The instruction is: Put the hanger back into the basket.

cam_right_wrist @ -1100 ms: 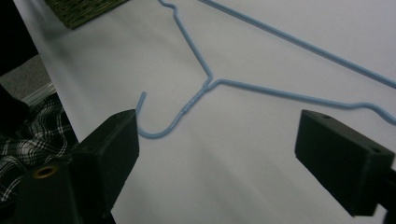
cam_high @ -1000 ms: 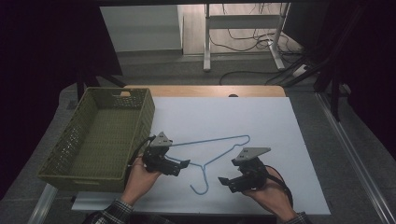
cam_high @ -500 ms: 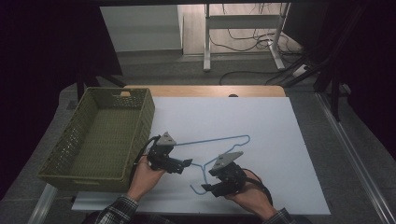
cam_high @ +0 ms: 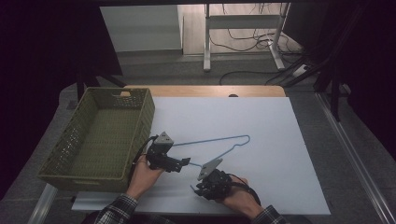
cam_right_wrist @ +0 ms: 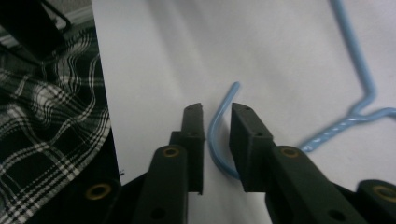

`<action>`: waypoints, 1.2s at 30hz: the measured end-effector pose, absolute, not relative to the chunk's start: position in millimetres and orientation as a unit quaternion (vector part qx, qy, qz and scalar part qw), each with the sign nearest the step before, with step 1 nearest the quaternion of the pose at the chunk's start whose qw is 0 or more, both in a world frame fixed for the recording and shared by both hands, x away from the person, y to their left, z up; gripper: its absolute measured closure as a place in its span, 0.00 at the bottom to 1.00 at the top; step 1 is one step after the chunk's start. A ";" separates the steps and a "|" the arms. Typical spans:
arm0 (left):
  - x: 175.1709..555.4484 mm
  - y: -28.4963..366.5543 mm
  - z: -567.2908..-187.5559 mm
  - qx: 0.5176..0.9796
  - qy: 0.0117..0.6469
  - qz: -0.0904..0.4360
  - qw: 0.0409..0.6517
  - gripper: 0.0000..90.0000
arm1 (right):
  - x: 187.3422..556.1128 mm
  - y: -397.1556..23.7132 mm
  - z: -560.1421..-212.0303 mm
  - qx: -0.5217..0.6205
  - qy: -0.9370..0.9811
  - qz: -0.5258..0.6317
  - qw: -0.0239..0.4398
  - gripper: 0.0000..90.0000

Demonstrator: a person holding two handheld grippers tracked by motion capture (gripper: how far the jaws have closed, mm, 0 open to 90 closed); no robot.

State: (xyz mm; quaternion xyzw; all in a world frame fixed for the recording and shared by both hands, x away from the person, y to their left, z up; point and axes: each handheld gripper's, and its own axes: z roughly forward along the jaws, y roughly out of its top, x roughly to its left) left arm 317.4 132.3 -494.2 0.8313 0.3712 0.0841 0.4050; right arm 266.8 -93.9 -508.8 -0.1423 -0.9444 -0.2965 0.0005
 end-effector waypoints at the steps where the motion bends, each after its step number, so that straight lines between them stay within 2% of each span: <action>1: 317.4 132.1 -494.3 0.831 0.372 0.083 0.405 0.02 | 266.7 -92.9 -510.5 -0.138 -0.946 -0.293 0.001 0.85; 7: 318.5 132.3 -494.8 0.833 0.369 0.070 0.407 0.02 | 267.1 -89.2 -516.6 -0.115 -0.953 -0.279 -0.004 0.95; 14: 320.1 135.0 -494.2 0.836 0.363 0.057 0.407 0.04 | 264.7 -89.1 -509.3 -0.096 -0.952 -0.291 -0.014 0.96; 21: 318.1 126.8 -497.8 0.859 0.335 0.065 0.382 0.28 | 266.9 -89.8 -494.1 -0.100 -0.943 -0.316 -0.012 0.96; 23: 318.0 124.4 -498.8 0.862 0.331 0.069 0.378 0.32 | 267.7 -90.1 -492.2 -0.099 -0.943 -0.318 -0.013 0.96; 36: 334.1 106.2 -512.6 0.891 0.283 0.074 0.347 0.46 | 271.5 -92.4 -478.2 -0.100 -0.935 -0.339 -0.013 0.96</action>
